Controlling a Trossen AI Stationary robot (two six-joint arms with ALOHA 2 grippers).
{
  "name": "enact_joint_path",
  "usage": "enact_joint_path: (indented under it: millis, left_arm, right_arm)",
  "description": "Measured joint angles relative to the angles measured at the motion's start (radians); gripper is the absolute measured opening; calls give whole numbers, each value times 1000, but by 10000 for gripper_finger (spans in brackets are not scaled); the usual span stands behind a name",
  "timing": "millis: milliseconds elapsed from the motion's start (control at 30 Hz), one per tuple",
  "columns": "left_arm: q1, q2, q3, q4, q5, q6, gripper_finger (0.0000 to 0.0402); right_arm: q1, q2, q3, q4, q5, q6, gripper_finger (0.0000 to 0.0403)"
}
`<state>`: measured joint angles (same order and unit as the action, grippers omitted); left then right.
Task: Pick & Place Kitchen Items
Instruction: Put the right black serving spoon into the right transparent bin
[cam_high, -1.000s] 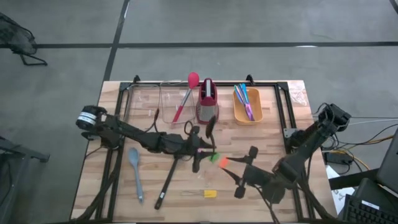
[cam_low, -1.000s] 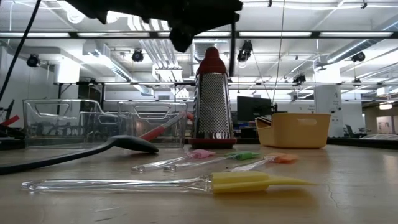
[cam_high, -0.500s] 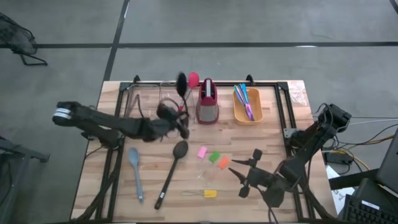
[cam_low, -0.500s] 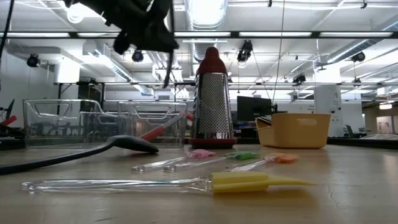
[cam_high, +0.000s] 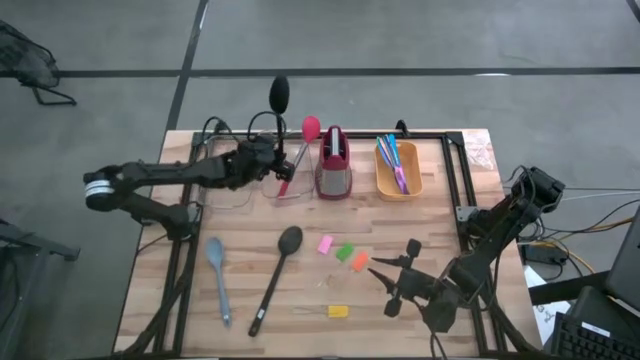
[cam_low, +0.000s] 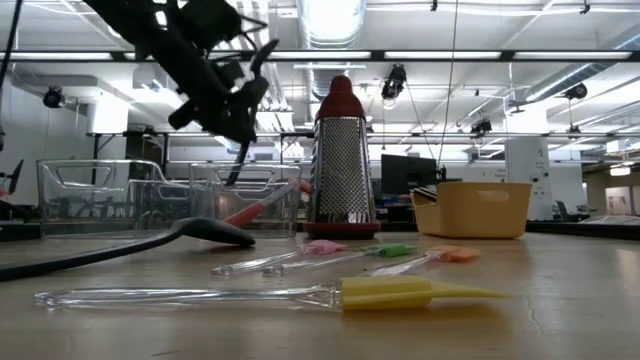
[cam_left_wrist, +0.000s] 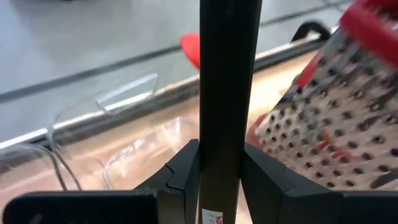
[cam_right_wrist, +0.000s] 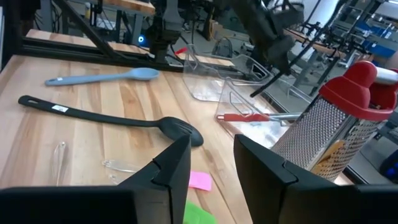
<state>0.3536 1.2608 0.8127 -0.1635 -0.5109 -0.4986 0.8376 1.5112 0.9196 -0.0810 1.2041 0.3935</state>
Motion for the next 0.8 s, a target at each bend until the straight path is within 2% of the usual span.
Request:
enact_joint_path:
  millis: [133,267,400,633,733,800]
  left_arm:
    - [48,49,9,-20,87,4,101]
    - [59,90,11,-18,119,10,101]
    - [86,120,33,-63,232,-14,101]
    - [93,169,63,-170,250,-86,101]
    - [102,196,67,-189,331,-88,101]
    - [103,211,66,-196,345,-103,101]
  right_arm:
    - [0,0,0,0,0,0,110]
    - [0,0,0,0,0,0,101]
    - [0,0,0,0,0,0,90]
    - [0,0,-7,1,0,0,73]
    - [0,0,-8,2,0,0,68]
    - [0,0,-8,3,0,0,69]
